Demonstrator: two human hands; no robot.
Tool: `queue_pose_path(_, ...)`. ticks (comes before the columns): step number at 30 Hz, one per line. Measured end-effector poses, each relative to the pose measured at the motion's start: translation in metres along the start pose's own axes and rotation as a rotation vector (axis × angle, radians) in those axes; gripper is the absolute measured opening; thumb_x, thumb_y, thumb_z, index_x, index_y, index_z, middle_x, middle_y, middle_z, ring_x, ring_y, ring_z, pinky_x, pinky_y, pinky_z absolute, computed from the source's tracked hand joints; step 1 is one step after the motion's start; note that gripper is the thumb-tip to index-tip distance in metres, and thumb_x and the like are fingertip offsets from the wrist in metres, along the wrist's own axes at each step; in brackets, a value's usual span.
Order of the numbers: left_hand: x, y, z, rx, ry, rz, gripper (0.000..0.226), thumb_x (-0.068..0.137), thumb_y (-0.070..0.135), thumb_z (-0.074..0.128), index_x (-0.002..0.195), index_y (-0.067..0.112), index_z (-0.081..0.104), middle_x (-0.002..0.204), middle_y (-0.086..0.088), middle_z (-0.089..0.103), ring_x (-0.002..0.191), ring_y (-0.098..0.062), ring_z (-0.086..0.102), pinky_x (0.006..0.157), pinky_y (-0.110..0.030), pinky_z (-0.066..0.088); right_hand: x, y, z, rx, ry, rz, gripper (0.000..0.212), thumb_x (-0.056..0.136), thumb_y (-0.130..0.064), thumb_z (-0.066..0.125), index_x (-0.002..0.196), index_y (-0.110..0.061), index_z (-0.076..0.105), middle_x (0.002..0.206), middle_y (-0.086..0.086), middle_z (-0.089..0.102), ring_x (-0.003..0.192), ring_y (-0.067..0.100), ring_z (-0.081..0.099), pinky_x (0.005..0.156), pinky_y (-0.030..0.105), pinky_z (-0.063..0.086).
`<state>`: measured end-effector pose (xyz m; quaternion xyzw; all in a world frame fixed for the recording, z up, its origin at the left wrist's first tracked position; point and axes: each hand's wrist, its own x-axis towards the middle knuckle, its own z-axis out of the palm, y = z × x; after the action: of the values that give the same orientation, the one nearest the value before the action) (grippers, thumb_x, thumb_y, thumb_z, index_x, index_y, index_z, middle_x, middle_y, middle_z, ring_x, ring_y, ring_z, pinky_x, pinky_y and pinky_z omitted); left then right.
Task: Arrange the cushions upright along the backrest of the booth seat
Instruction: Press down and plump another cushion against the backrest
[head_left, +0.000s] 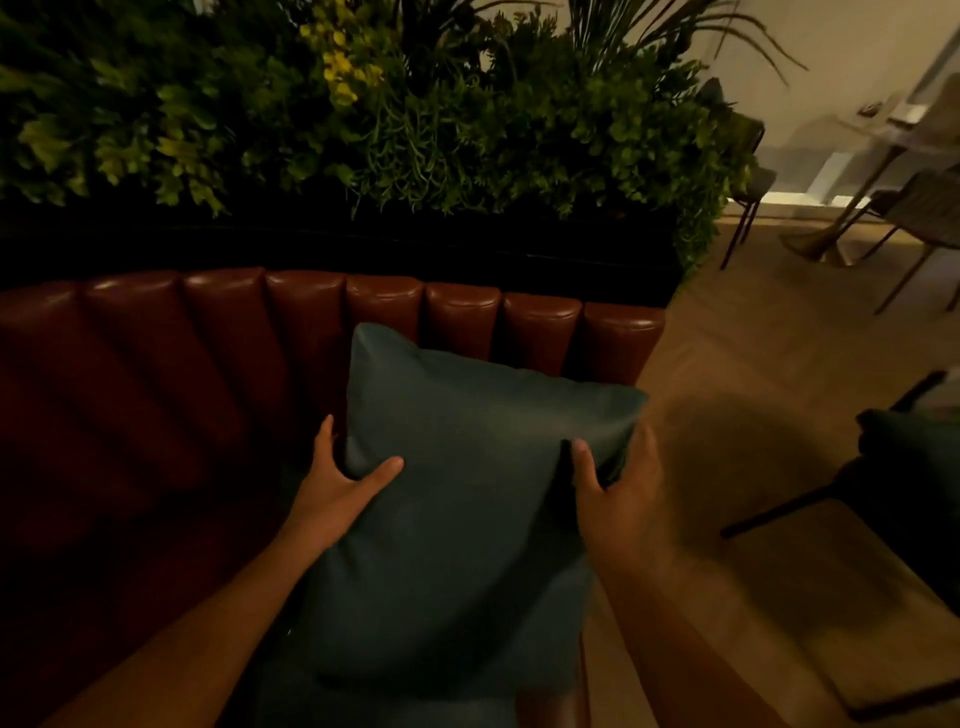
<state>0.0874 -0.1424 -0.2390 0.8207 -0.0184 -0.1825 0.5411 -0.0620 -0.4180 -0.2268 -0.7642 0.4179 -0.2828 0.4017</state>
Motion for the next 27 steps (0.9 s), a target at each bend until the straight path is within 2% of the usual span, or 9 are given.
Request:
queue_pose_path(2, 0.011, -0.010, 0.005, -0.013, -0.029, 0.019, 0.131, 0.045, 0.085, 0.078, 0.153, 0.047, 0.015, 0.151, 0.008, 0.047, 0.130, -0.020, 0.054, 0.111, -0.049, 0.043, 0.005, 0.010, 0.005, 0.037, -0.003, 0.062, 0.096, 0.084, -0.078, 0.056, 0.159, -0.024, 0.030, 0.162, 0.001, 0.037, 0.150, 0.023, 0.032, 0.123, 0.029, 0.014)
queue_pose_path(6, 0.019, -0.016, 0.009, -0.018, -0.004, 0.019, 0.115, 0.043, 0.085, 0.078, 0.143, 0.039, 0.045, 0.127, 0.011, 0.065, 0.112, -0.014, 0.065, 0.102, -0.044, 0.052, 0.011, 0.017, 0.019, 0.158, -0.057, 0.110, 0.072, 0.098, -0.044, 0.062, 0.158, -0.020, 0.031, 0.152, -0.009, 0.038, 0.144, 0.008, 0.027, 0.099, -0.005, 0.002)
queue_pose_path(9, 0.013, -0.013, 0.008, -0.093, 0.034, 0.012, 0.087, 0.044, 0.078, 0.083, 0.119, 0.036, 0.066, 0.110, 0.012, 0.073, 0.100, -0.009, 0.070, 0.095, -0.040, 0.057, 0.004, 0.014, 0.024, 0.248, -0.012, 0.161, 0.074, 0.094, -0.052, 0.065, 0.155, -0.018, 0.039, 0.141, -0.015, 0.038, 0.135, 0.004, 0.031, 0.104, 0.001, 0.013)
queue_pose_path(12, 0.000, -0.009, 0.000, -0.162, 0.078, 0.039, 0.073, 0.045, 0.072, 0.086, 0.105, 0.035, 0.071, 0.104, 0.012, 0.075, 0.097, -0.009, 0.072, 0.092, -0.040, 0.058, -0.009, 0.001, 0.023, 0.275, 0.085, 0.193, 0.102, 0.069, -0.091, 0.061, 0.146, -0.025, 0.052, 0.147, -0.007, 0.054, 0.136, 0.015, 0.049, 0.119, 0.037, 0.035)
queue_pose_path(14, -0.015, -0.007, -0.016, -0.190, 0.128, 0.051, 0.073, 0.044, 0.073, 0.087, 0.104, 0.033, 0.072, 0.102, 0.012, 0.077, 0.095, -0.008, 0.073, 0.090, -0.040, 0.059, -0.013, -0.005, 0.025, 0.275, 0.085, 0.175, 0.108, 0.063, -0.096, 0.059, 0.147, -0.029, 0.050, 0.148, -0.003, 0.056, 0.136, 0.020, 0.051, 0.118, 0.047, 0.038)
queue_pose_path(17, -0.046, -0.004, -0.056, -0.205, 0.221, 0.051, 0.066, 0.047, 0.069, 0.088, 0.100, 0.033, 0.073, 0.099, 0.012, 0.077, 0.093, -0.007, 0.073, 0.089, -0.040, 0.060, -0.039, -0.040, 0.025, 0.242, 0.033, 0.156, 0.104, 0.068, -0.091, 0.061, 0.148, -0.026, 0.047, 0.151, -0.002, 0.051, 0.139, 0.024, 0.047, 0.120, 0.047, 0.035)
queue_pose_path(21, -0.104, -0.008, -0.130, -0.149, 0.374, 0.050, 0.053, 0.053, 0.059, 0.090, 0.096, 0.034, 0.072, 0.100, 0.012, 0.076, 0.093, -0.006, 0.072, 0.090, -0.038, 0.059, -0.101, -0.086, 0.042, 0.355, -0.150, 0.159, 0.073, 0.074, -0.074, 0.069, 0.130, -0.029, 0.058, 0.118, -0.010, 0.061, 0.116, 0.016, 0.060, 0.101, 0.034, 0.046)
queue_pose_path(24, -0.158, -0.032, -0.196, -0.088, 0.480, 0.016, 0.051, 0.051, 0.063, 0.089, 0.092, 0.040, 0.069, 0.099, 0.016, 0.074, 0.094, -0.004, 0.071, 0.090, -0.035, 0.058, -0.169, -0.106, 0.071, 0.402, -0.230, 0.148, 0.063, 0.085, -0.053, 0.075, 0.135, -0.016, 0.060, 0.125, -0.001, 0.064, 0.117, 0.017, 0.059, 0.094, 0.024, 0.038)
queue_pose_path(27, -0.216, -0.072, -0.253, -0.012, 0.582, -0.051, 0.051, 0.049, 0.067, 0.088, 0.089, 0.044, 0.067, 0.092, 0.023, 0.071, 0.091, 0.002, 0.069, 0.086, -0.028, 0.057, -0.246, -0.106, 0.105, 0.411, -0.407, 0.204, 0.069, 0.082, -0.062, 0.074, 0.132, -0.015, 0.064, 0.130, 0.003, 0.067, 0.121, 0.023, 0.062, 0.097, 0.030, 0.045)
